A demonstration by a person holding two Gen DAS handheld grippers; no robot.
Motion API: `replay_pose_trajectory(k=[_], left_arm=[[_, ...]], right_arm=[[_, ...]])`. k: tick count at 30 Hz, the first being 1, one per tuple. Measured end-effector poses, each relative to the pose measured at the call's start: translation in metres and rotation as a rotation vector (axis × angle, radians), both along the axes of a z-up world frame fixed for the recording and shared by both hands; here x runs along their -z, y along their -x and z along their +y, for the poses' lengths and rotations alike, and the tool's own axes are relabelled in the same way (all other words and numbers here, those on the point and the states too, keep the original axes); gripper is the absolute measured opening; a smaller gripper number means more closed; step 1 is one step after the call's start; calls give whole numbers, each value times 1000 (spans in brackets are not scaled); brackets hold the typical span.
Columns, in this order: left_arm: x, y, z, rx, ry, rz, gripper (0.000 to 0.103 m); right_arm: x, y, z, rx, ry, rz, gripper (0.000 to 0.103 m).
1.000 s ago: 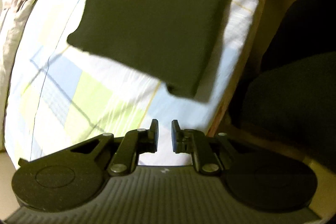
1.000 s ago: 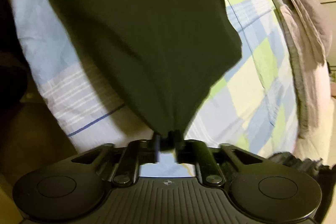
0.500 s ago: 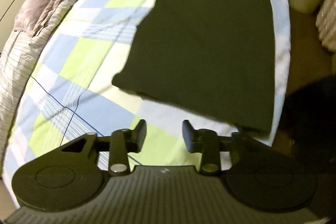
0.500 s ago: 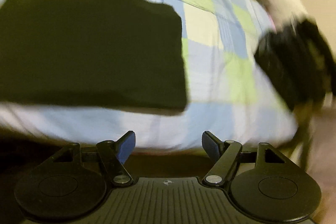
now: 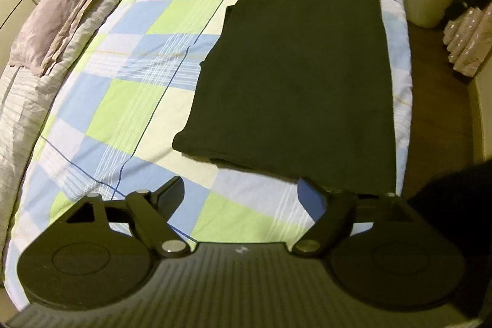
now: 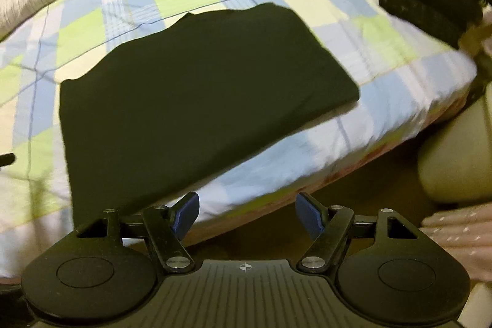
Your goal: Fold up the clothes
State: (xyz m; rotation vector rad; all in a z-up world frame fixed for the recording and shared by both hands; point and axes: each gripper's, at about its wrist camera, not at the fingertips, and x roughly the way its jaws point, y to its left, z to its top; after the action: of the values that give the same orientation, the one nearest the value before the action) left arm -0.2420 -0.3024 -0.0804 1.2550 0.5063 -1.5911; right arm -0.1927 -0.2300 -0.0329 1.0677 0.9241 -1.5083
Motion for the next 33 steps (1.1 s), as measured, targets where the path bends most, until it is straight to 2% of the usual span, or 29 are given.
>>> replay_pose_trajectory(k=[4,5,6,10,13,21,26,33], left_arm=[[-7,9,-6,-23,-10,-17,81],[-8,12,-7,-18,-18,-21,82],[-9,16,-8,-10,-26,-28,83],[-14,26,-8,27,-23,-66,87],[-16,28,-10,36,-21,-73,89],[-11,28,-20,162,-33,-38,89],[-12,13,-21,257,-13,-33,89],[-12,-22,-11,293,-8,-29,89]], right_arm=[[8,-3,-5,-4,-18,-32,77],[9,-2,-6,-2,-15,-39,85],[10,-2,-6,3,-10,-49,89],[19,1,-9,12,-23,-103,89],[18,-7,-8,6,-30,-105,89],[13,-31,-4,4,-39,-94,89],[5,-50,3,100,-41,-82,89],[3,-84,5,165,-42,-68,89]])
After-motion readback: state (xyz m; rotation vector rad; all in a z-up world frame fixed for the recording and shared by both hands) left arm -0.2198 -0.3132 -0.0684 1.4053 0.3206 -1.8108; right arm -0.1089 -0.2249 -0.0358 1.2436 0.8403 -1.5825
